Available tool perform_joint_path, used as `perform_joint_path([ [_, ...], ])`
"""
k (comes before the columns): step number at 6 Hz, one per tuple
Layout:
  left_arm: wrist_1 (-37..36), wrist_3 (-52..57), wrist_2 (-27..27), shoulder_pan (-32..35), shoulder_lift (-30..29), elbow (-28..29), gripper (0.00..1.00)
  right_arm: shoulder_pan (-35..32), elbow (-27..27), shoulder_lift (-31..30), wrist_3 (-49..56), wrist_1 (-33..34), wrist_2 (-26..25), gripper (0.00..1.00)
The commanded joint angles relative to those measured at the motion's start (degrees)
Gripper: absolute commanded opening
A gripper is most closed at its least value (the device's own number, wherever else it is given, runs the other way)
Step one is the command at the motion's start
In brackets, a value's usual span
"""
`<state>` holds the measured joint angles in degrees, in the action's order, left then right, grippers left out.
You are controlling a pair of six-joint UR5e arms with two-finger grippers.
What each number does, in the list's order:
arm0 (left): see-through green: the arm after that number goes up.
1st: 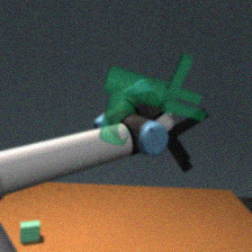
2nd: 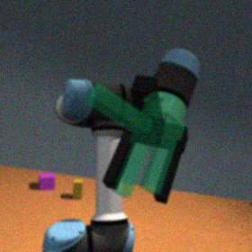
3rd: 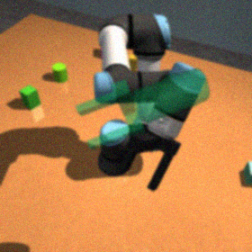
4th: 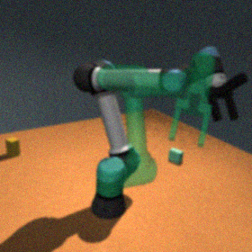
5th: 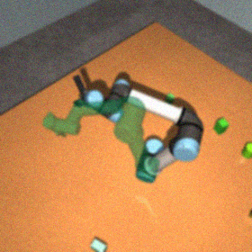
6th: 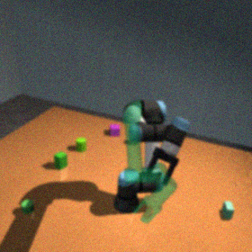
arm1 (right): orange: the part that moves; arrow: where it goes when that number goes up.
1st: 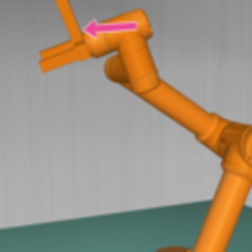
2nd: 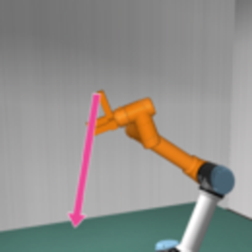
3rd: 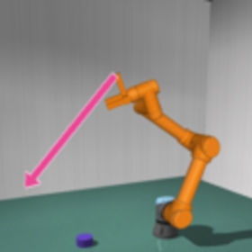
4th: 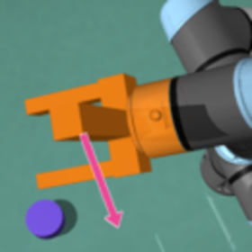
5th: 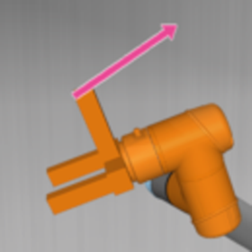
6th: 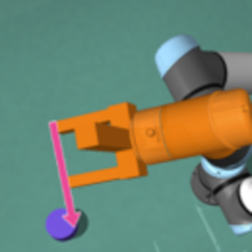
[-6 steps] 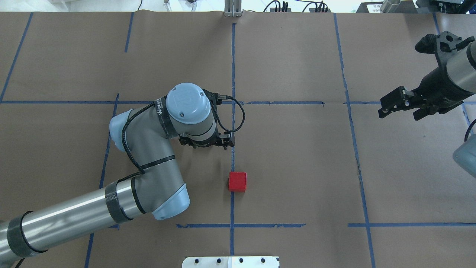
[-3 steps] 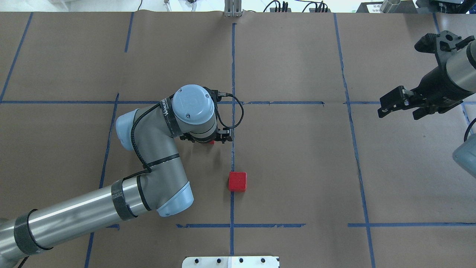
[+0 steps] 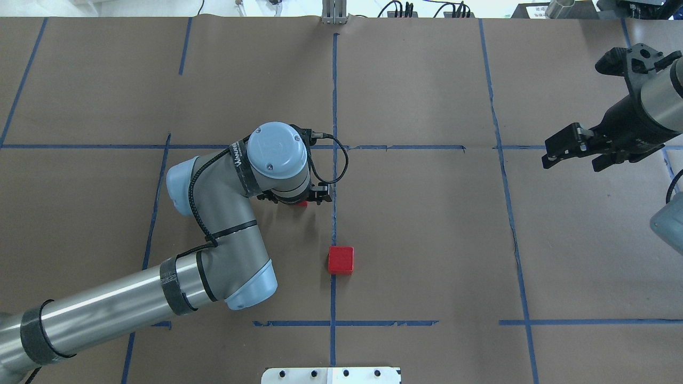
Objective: Form red blocks into L shape at center
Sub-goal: 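Grasp the red cube nearest the center with the left gripper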
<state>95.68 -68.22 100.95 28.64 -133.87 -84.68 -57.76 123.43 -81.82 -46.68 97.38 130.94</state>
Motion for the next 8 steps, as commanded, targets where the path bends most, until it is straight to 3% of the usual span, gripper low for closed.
perform_joint_path([
  [1,0.0,0.1,-0.7,0.0,0.0,0.1,0.9,-0.1,0.1,0.0,-0.1,0.0,0.0,1.0],
  [3,0.7,0.1,-1.5,0.1,0.0,0.2,0.53,0.0,0.1,0.0,-0.1,0.0,0.0,1.0],
  [4,2.2,0.0,-3.5,0.1,0.0,0.2,0.5,0.0,0.0,0.0,0.0,0.0,-0.1,1.0],
  [5,5.5,-0.1,-5.2,0.1,-0.1,0.4,0.22,0.0,0.0,-0.1,0.1,0.0,-0.1,1.0],
  [6,6.1,-0.9,-5.2,0.1,-1.3,0.1,0.08,0.0,0.0,-0.1,0.1,0.0,-0.1,1.0],
  [8,5.0,-9.1,-5.4,-3.7,-2.7,-0.3,0.08,0.0,-0.1,-0.1,0.4,0.0,-0.1,1.0],
])
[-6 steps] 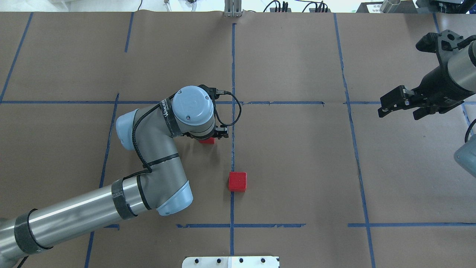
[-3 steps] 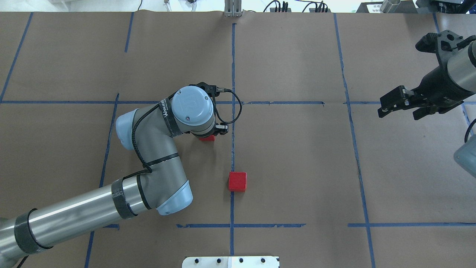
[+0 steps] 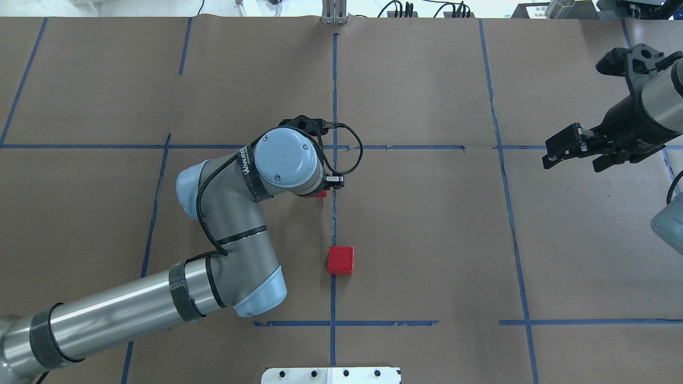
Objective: Form red blocks into L shape at center
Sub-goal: 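Carry the cube with the left gripper and set it beside the placed cube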
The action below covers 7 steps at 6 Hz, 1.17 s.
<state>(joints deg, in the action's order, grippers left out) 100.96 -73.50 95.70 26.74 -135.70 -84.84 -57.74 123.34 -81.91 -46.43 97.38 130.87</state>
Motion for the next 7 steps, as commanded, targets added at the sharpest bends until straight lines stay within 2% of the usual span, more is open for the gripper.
perform_joint_path([
  [1,-4.7,-6.0,-0.8,-3.1,-2.1,-0.8,0.08,0.0,0.0,0.0,0.1,0.0,0.0,1.0],
  [2,-7.9,-7.1,-0.9,-4.2,-3.8,-1.5,0.08,0.1,0.1,0.0,-0.2,0.0,0.1,1.0],
  [7,-9.0,-7.2,-1.3,-7.2,-3.4,-1.5,0.11,0.1,0.1,0.0,-0.1,0.0,0.1,1.0],
])
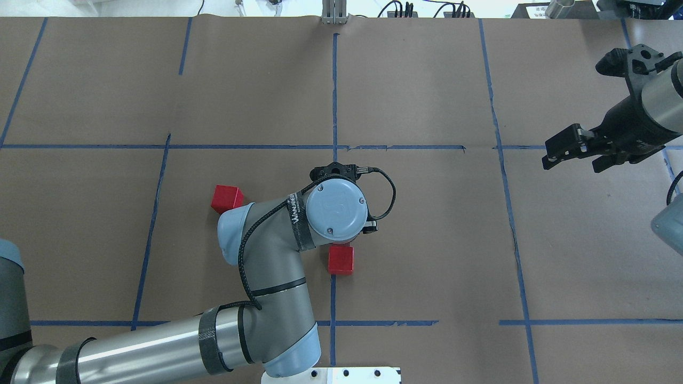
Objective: Form red blocks into L shape at center
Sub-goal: 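Carry the cube with the left gripper and set it beside the placed cube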
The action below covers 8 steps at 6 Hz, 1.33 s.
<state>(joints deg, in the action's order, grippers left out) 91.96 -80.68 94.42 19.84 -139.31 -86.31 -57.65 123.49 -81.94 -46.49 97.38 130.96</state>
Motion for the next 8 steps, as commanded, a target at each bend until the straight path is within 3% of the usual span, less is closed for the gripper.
perform_joint_path([
  [1,0.0,0.0,0.0,-0.3,0.4,-0.1,0.14,-0.1,0.1,0.0,-0.1,0.0,0.0,1.0],
  [7,-0.3,0.0,-0.1,-1.2,0.8,-0.8,0.22,-0.2,1.2,-0.2,-0.3,0.0,0.1,1.0],
  [8,-0.4,0.0,0.0,-1.2,1.9,-2.4,0.29,-0.2,1.2,-0.2,-0.3,0.0,0.1,1.0],
])
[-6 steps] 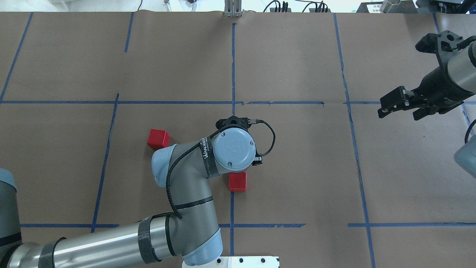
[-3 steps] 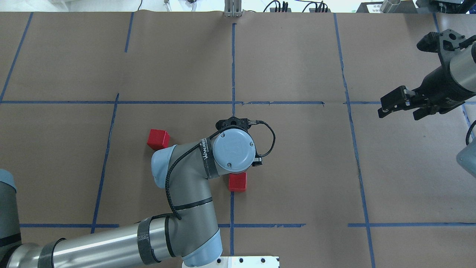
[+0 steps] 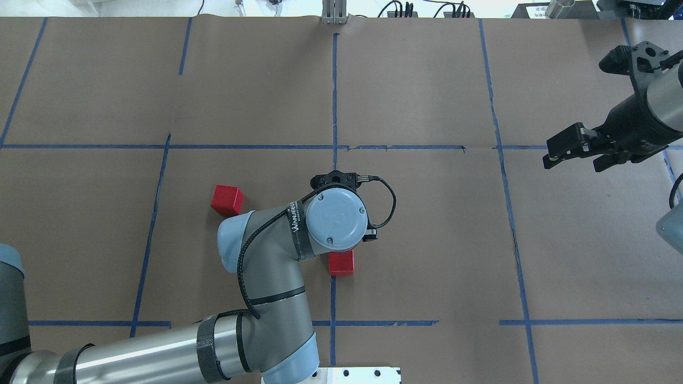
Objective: Form red blocks into L shape at center
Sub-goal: 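Carry the cube with the left gripper and set it beside the placed cube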
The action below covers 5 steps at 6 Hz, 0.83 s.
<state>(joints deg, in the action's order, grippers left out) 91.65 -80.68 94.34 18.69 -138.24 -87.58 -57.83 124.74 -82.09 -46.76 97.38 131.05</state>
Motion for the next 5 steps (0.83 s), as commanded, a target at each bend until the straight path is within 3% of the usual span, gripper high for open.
perform_joint_path([
  [1,0.0,0.0,0.1,-0.1,2.0,-2.6,0.67,0.0,0.0,0.0,0.0,0.0,0.0,1.0],
  [2,0.0,0.0,0.0,-0.1,2.0,-2.6,0.99,0.0,0.1,0.0,0.0,0.0,0.0,1.0],
  [4,0.0,0.0,0.0,-0.4,1.6,-3.2,1.0,0.0,0.1,0.0,0.0,0.0,0.1,1.0],
  [5,-0.1,0.0,0.1,-0.3,2.3,-6.8,1.0,0.0,0.1,0.0,0.0,0.0,0.1,1.0],
])
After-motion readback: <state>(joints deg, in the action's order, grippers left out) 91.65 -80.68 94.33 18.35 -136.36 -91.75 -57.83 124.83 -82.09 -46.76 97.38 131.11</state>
